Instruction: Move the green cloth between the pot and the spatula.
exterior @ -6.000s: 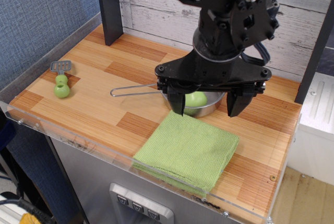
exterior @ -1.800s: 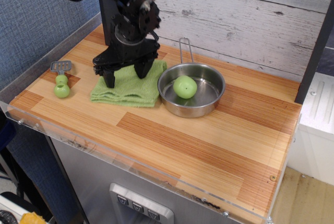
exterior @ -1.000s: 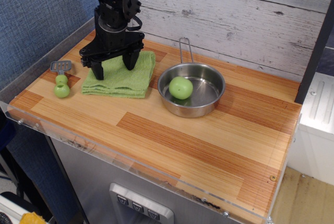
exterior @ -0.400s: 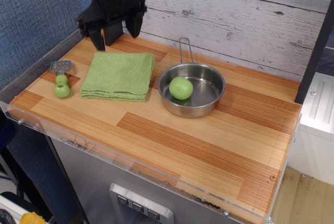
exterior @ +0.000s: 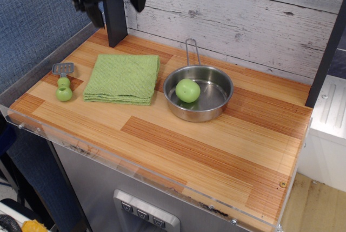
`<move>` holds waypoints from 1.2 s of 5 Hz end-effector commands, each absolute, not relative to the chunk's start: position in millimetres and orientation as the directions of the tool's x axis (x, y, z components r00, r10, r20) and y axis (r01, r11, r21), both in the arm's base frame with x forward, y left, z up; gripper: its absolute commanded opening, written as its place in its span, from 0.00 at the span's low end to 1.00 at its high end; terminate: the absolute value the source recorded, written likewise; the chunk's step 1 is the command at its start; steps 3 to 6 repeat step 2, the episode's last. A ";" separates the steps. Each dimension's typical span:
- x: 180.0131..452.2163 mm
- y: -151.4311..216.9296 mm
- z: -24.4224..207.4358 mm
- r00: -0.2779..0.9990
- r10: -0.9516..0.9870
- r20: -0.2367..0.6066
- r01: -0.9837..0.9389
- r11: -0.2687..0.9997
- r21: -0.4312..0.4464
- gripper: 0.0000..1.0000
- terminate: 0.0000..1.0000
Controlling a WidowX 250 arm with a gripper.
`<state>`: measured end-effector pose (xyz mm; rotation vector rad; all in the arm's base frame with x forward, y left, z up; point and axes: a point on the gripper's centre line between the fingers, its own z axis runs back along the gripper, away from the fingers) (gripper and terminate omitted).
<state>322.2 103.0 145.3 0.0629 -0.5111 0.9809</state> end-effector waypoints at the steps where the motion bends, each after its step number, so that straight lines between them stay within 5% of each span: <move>1: 316.4 103.4 157.3 0.433 0.772 0.465 -0.801 0.566 -0.195 1.00 0.00; 2: 316.4 103.4 157.3 0.433 0.772 0.465 -0.801 0.566 -0.195 1.00 1.00; 6: 316.4 103.4 157.3 0.433 0.772 0.465 -0.801 0.566 -0.195 1.00 1.00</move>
